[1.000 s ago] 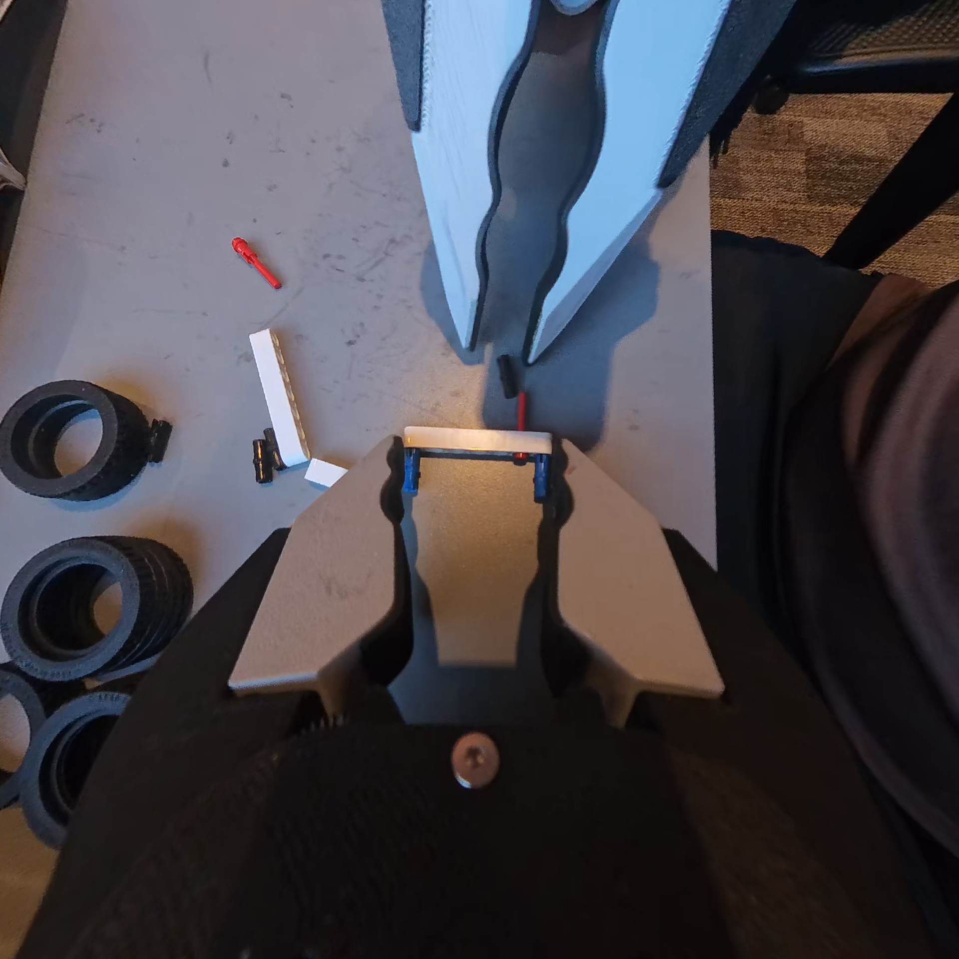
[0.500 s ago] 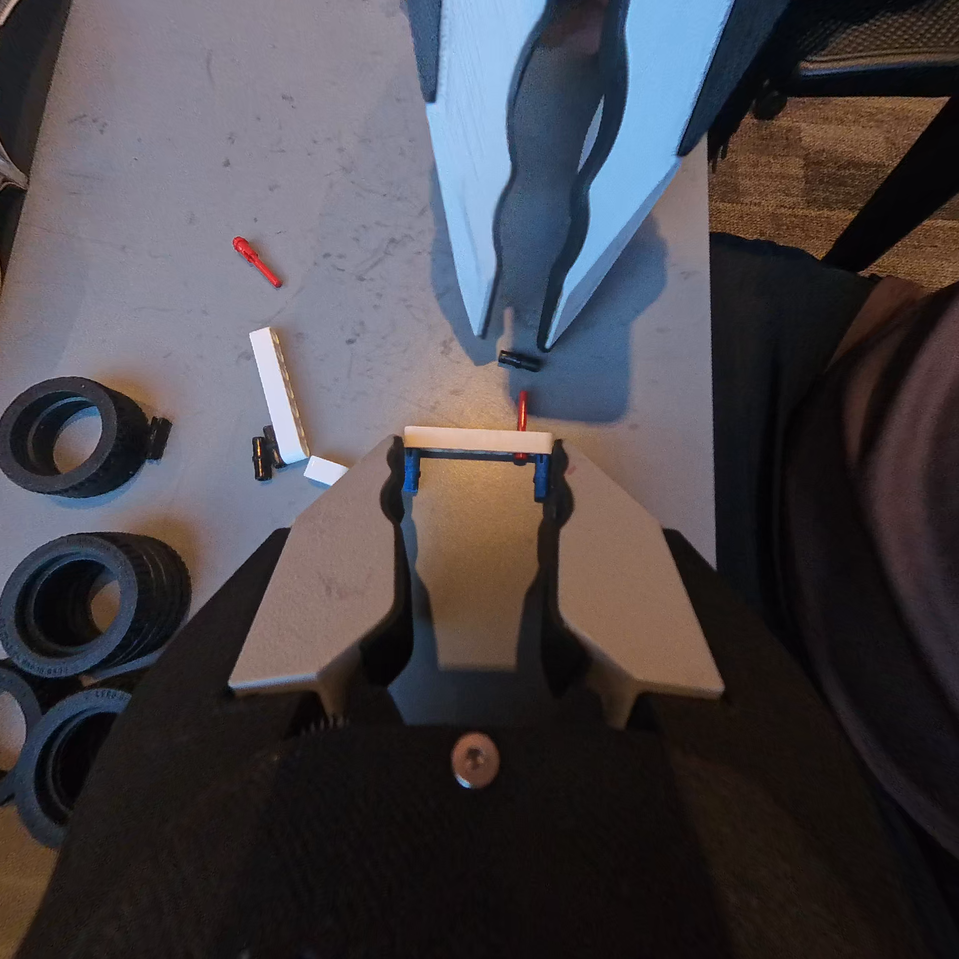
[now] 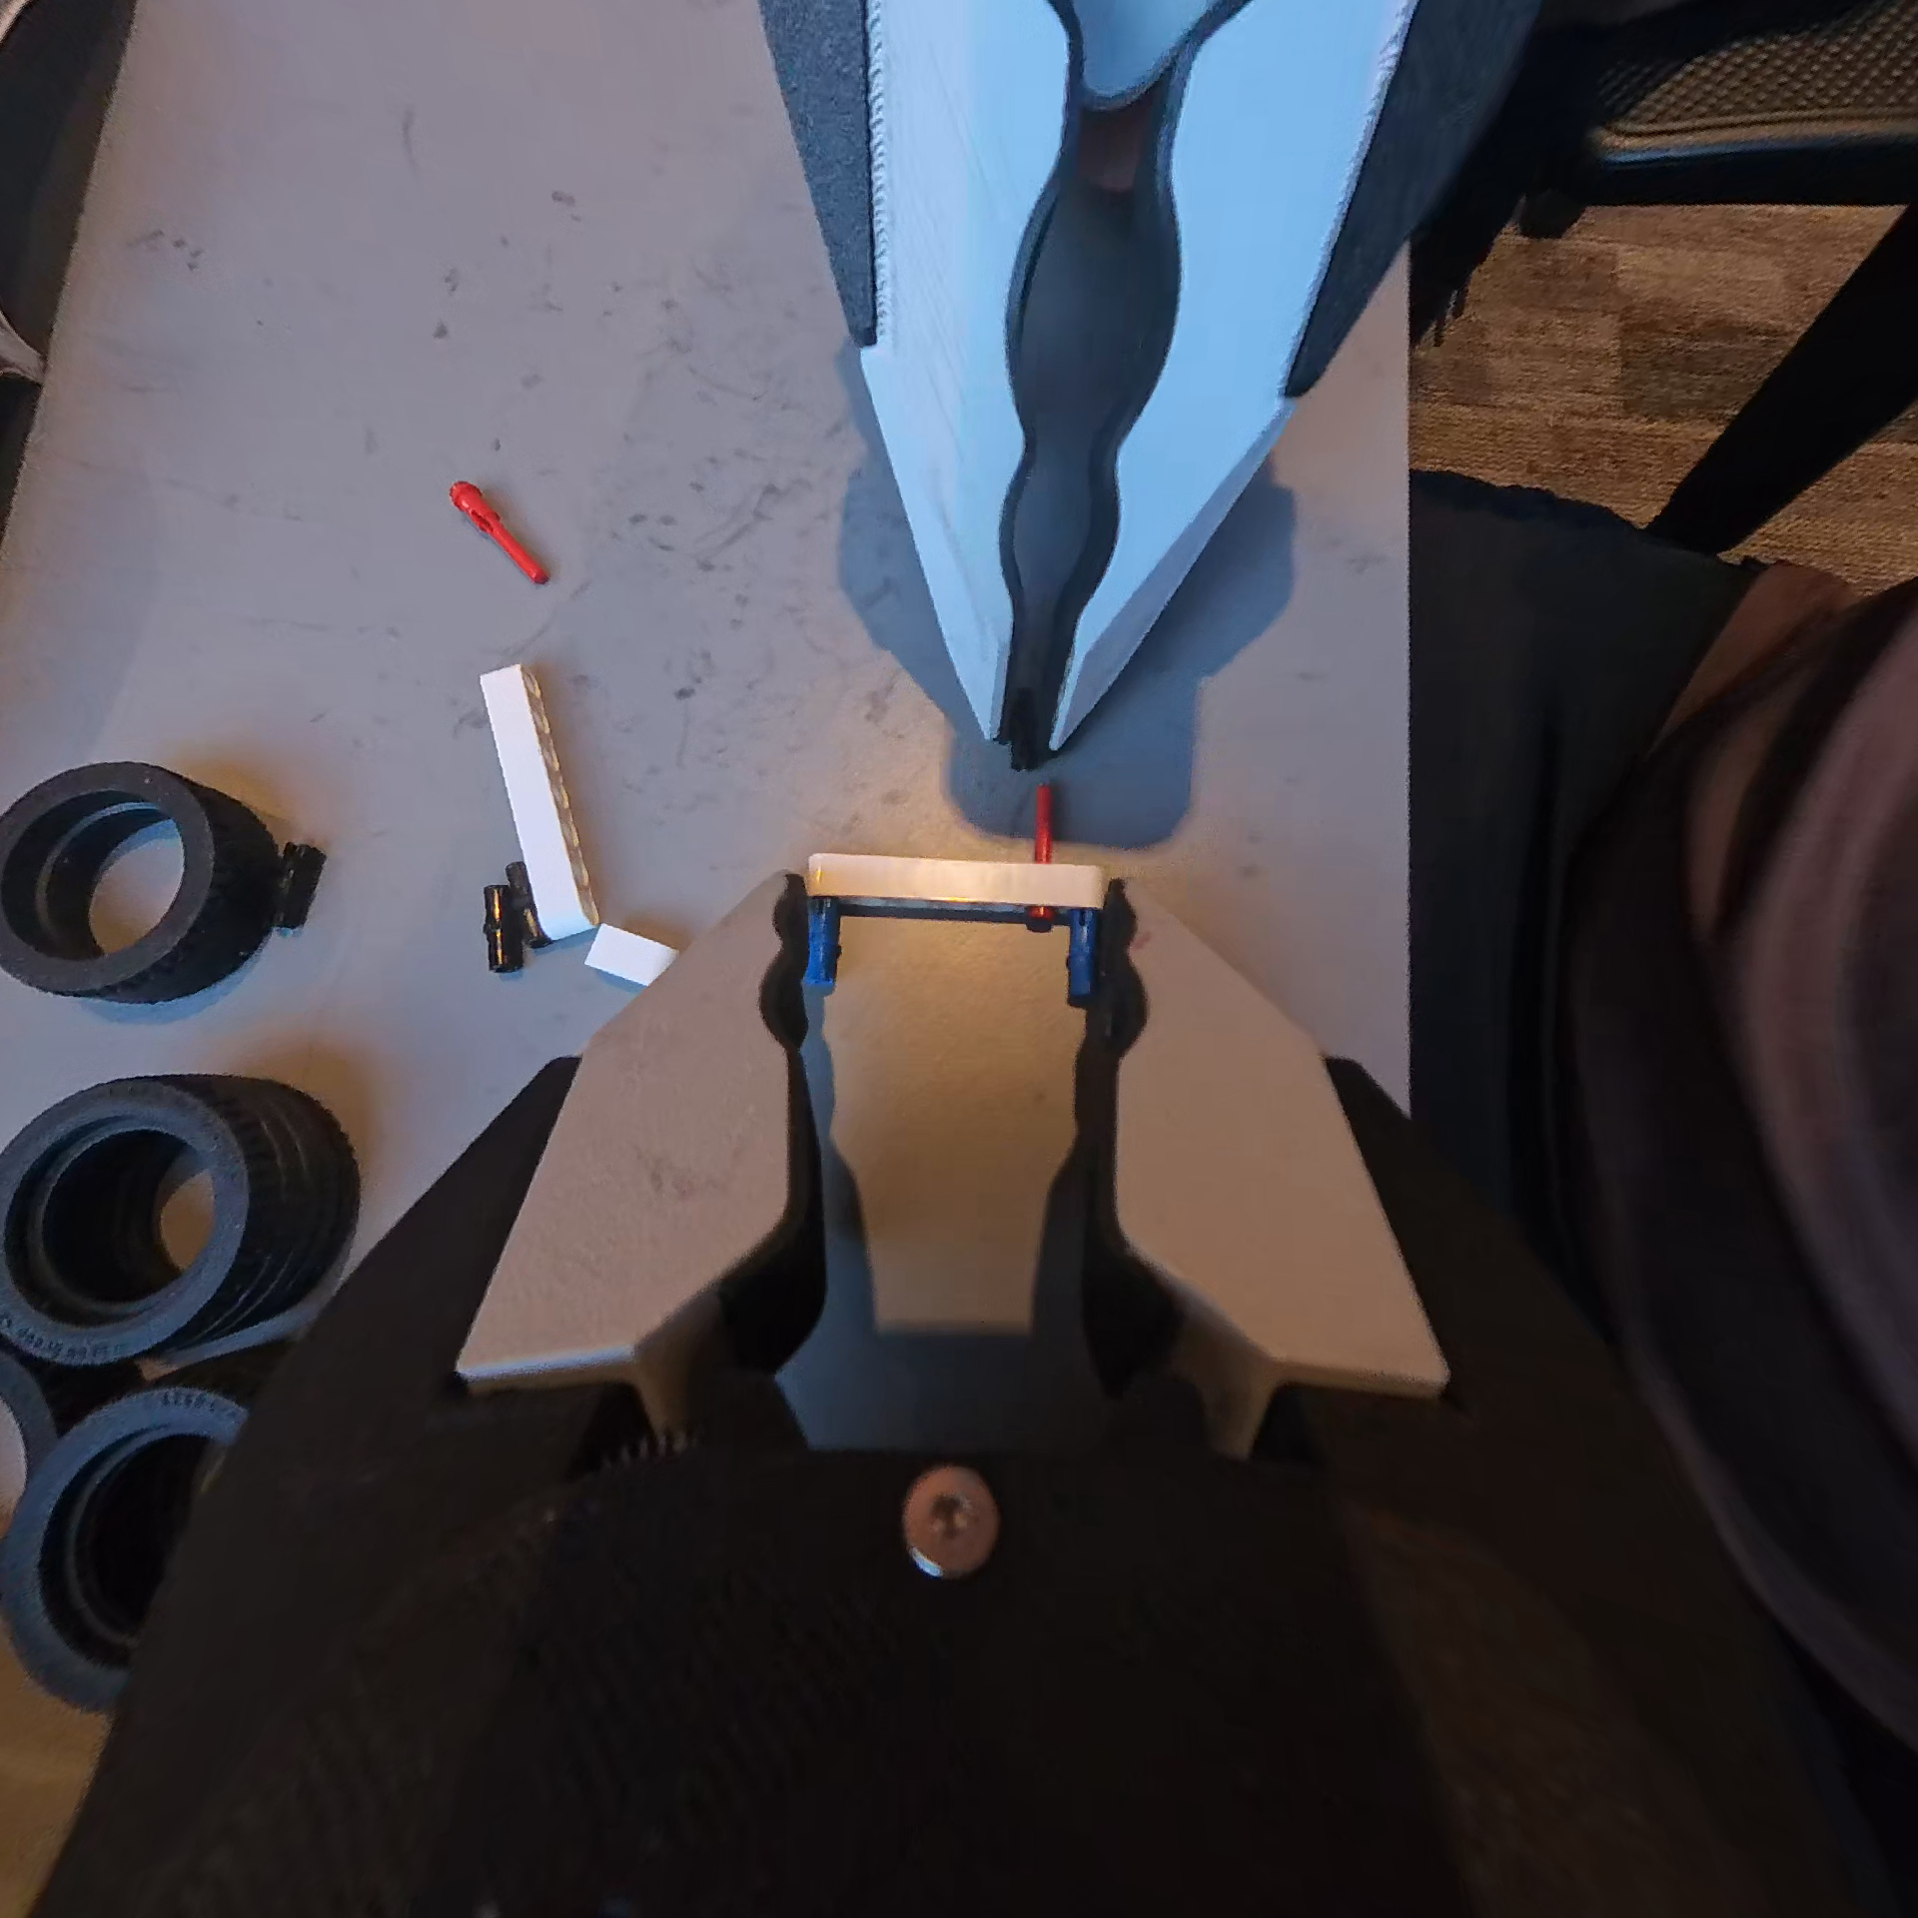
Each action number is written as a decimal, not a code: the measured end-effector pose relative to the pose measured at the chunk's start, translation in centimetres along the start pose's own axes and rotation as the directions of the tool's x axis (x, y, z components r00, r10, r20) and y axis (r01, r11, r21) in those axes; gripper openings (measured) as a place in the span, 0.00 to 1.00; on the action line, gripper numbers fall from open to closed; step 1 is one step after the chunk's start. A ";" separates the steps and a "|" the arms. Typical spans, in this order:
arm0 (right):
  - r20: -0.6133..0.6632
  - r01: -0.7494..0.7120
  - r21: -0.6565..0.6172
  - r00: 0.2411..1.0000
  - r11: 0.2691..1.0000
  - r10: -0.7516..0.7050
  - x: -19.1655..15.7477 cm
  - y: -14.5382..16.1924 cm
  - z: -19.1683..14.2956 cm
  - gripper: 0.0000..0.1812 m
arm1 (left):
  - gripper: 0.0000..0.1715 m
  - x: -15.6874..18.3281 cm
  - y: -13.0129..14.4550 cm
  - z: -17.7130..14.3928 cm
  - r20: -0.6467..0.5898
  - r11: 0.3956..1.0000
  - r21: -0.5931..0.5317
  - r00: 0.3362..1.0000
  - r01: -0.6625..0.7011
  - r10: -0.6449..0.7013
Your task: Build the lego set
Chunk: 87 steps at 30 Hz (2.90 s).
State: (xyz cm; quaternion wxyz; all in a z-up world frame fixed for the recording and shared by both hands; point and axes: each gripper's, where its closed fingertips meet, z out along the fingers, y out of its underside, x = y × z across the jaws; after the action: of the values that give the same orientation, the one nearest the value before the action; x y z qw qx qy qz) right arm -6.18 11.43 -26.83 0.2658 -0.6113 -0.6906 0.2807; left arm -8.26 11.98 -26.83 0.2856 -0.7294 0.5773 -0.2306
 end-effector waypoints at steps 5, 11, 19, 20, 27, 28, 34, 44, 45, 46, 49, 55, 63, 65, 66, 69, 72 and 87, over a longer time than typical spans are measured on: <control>0.023 -0.047 0.005 0.999 0.999 0.047 -0.1 0.1 -0.1 0.06 | 0.32 0.0 0.0 0.0 0.004 1.000 0.000 1.000 0.004 -0.004; 0.019 -0.038 -0.001 0.999 0.999 0.038 -0.1 0.3 -0.3 0.06 | 0.31 0.1 0.0 0.0 0.001 1.000 0.008 1.000 0.003 -0.003; 0.014 -0.020 0.000 1.000 1.000 0.020 -0.1 0.3 -0.3 0.03 | 0.31 0.1 0.0 -0.1 0.001 0.999 0.040 1.000 0.009 -0.009; 0.014 -0.024 0.001 1.000 1.000 0.024 -0.1 0.4 -0.3 0.03 | 0.31 0.1 0.0 -0.1 0.001 0.999 0.042 1.000 0.008 -0.008; 0.018 -0.080 0.034 0.997 0.996 0.079 0.3 -0.5 -0.2 0.02 | 0.31 0.2 0.1 -0.1 -0.010 0.999 0.047 1.000 -0.005 0.005; 0.026 -0.097 0.035 0.995 0.995 0.096 0.3 -0.6 -0.1 0.02 | 0.31 0.2 0.1 -0.1 -0.012 0.999 0.047 1.000 -0.006 0.007; 0.046 -0.145 0.008 0.988 0.989 0.145 0.3 -0.8 0.7 0.02 | 0.31 0.3 0.1 -0.1 -0.020 0.999 0.048 1.000 -0.014 0.015; 0.108 -0.180 -0.006 0.978 0.984 0.180 -0.1 -1.2 1.0 0.02 | 0.31 0.4 -0.1 0.1 -0.031 0.998 0.048 0.999 -0.028 0.030; 0.116 -0.181 -0.007 0.977 0.983 0.181 -0.2 -1.1 1.0 0.02 | 0.31 0.4 -0.1 0.1 -0.033 0.998 0.048 0.999 -0.030 0.032; 0.126 -0.180 -0.011 0.976 0.984 0.180 -0.2 -1.1 1.0 0.02 | 0.31 0.5 -0.1 0.1 -0.037 0.998 0.048 0.999 -0.035 0.037; 0.155 -0.202 -0.033 0.966 0.979 0.205 -0.3 -1.1 1.0 0.02 | 0.31 0.5 -0.2 0.2 -0.043 0.998 0.047 0.998 -0.045 0.047; 0.189 -0.220 -0.061 0.955 0.974 0.227 -0.3 -1.0 0.9 0.02 | 0.31 0.5 -0.3 0.2 -0.030 0.995 0.052 0.996 -0.080 0.082; 0.230 -0.280 -0.027 0.932 0.960 0.279 -0.6 -1.2 0.4 0.02 | 0.31 0.7 -1.3 -0.3 0.161 0.929 0.070 0.924 -0.362 0.348; 0.240 -0.290 -0.022 0.927 0.957 0.287 -0.6 -1.2 0.4 0.02 | 0.31 0.8 -1.3 -0.3 0.168 0.923 0.085 0.918 -0.376 0.358; 0.243 -0.292 -0.023 0.926 0.956 0.289 -0.7 -1.2 0.4 0.02 | 0.31 0.8 -1.4 -0.4 0.173 0.917 0.097 0.914 -0.386 0.367; 0.249 -0.286 -0.016 0.927 0.958 0.281 -0.8 -1.3 0.3 0.02 | 0.31 1.0 -1.4 -0.5 0.191 0.892 0.118 0.892 -0.435 0.410; 0.258 -0.277 -0.013 0.927 0.961 0.271 -1.0 -1.3 0.3 0.02 | 0.31 1.1 -1.5 -0.6 0.198 0.871 0.127 0.873 -0.474 0.446; 0.194 -0.196 0.026 0.963 0.980 0.188 -0.9 -1.4 0.7 0.02 | 0.31 1.2 -1.3 -0.8 0.173 0.855 0.143 0.863 -0.499 0.475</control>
State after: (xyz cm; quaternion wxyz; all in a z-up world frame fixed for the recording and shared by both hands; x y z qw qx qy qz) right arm -7.55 10.32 -26.28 0.1836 -0.6396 -0.6438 0.3776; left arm -7.59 10.88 -25.38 0.4379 -0.5433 0.6995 -0.1542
